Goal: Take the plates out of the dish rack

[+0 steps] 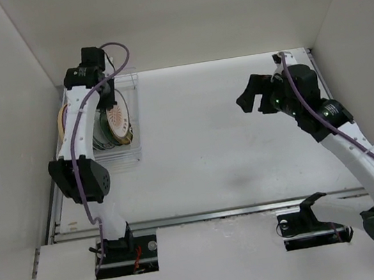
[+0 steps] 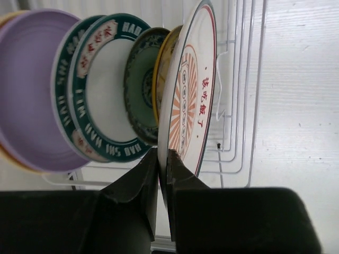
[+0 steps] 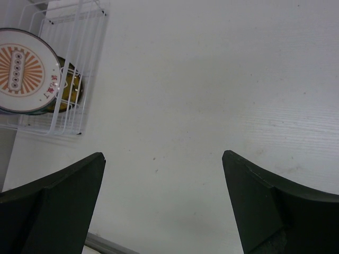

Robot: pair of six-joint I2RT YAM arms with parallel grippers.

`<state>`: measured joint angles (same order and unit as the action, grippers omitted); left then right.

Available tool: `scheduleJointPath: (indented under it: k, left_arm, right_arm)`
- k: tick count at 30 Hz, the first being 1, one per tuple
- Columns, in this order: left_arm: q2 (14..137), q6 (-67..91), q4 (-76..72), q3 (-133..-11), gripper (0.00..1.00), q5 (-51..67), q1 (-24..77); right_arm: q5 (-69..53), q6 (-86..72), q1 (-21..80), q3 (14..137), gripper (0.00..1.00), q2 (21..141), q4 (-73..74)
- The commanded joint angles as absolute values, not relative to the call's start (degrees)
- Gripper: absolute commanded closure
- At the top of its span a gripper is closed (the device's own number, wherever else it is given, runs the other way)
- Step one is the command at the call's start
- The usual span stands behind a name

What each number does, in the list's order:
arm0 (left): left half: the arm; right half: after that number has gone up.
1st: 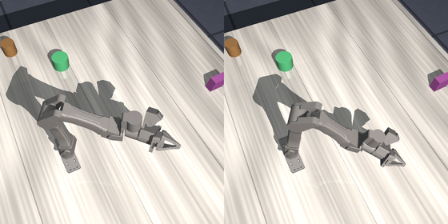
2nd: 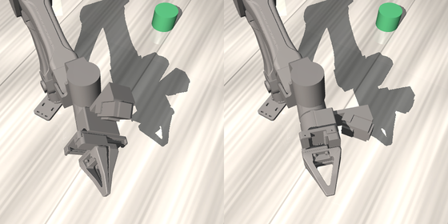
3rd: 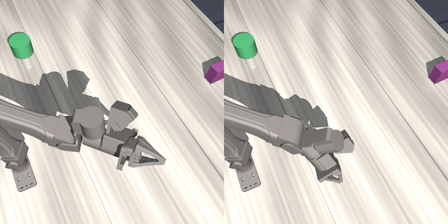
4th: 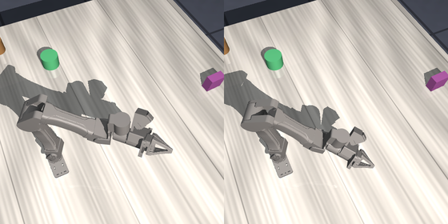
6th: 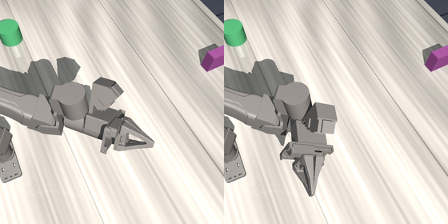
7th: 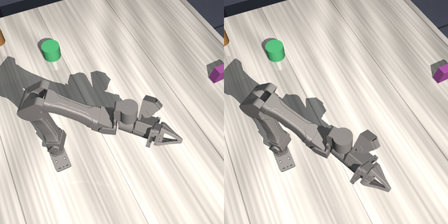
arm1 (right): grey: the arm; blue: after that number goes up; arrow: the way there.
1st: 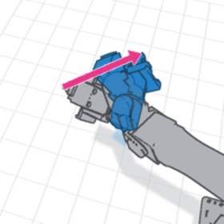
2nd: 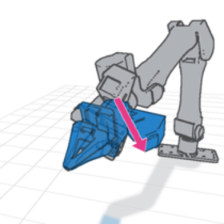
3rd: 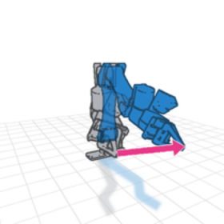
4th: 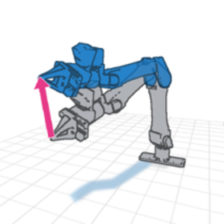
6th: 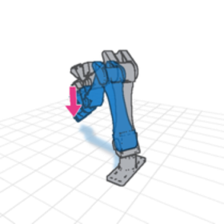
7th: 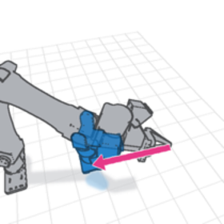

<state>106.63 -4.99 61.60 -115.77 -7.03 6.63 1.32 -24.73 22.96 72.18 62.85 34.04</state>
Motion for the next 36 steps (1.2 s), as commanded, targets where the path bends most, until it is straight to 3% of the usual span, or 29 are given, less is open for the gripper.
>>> scheduleJointPath:
  k: [1, 9, 17, 26, 29, 30, 33, 34, 36]
  left_arm:
    - [95.91, -6.06, 60.3, -116.47, 1.0, -0.62, 7.21]
    - [89.66, -7.11, 58.89, -116.46, 1.0, 7.72, 7.21]
    - [89.65, -19.59, 69.78, -112.6, 1.0, 42.16, 10.63]
    - [91.93, -20.83, 71.81, -110.39, 1.0, 48.87, 14.5]
    - [92.98, -21.36, 72.86, -110.39, 1.0, 51.24, 14.5]
    - [92.99, -21.36, 72.86, -110.39, 1.0, 51.24, 15.02]
    - [94.21, -19.26, 71.38, -109.86, 1.0, 50.36, 15.03]
    - [94.22, -18.73, 70.85, -109.86, 1.0, 49.75, 15.03]
    - [94.92, -16.88, 70.14, -109.86, 1.0, 48.0, 15.03]
  right_arm:
    - [-2.1, -23.38, 23.2, 72.16, 0.02, 61.79, 30.77]
    - [-21.6, -24.85, 23.2, 69.53, 0.0, 63.19, 17.07]
    - [-38.76, -32.26, 23.82, 66.01, 0.0, 72.76, -2.72]
    - [-44.21, -32.17, 27.33, 68.3, 0.03, 82.53, -3.34]
    - [-44.38, -32.17, 28.92, 67.59, 0.22, 84.02, -4.56]
    - [-45.25, -32.17, 29.44, 67.59, 0.36, 84.55, -5.27]
    - [-47.54, -32.17, 29.97, 67.59, 0.67, 85.87, -5.8]
    - [-47.55, -32.69, 29.97, 67.59, 0.86, 86.48, -5.8]
    - [-47.55, -32.7, 29.97, 67.59, 1.0, 86.48, -5.8]
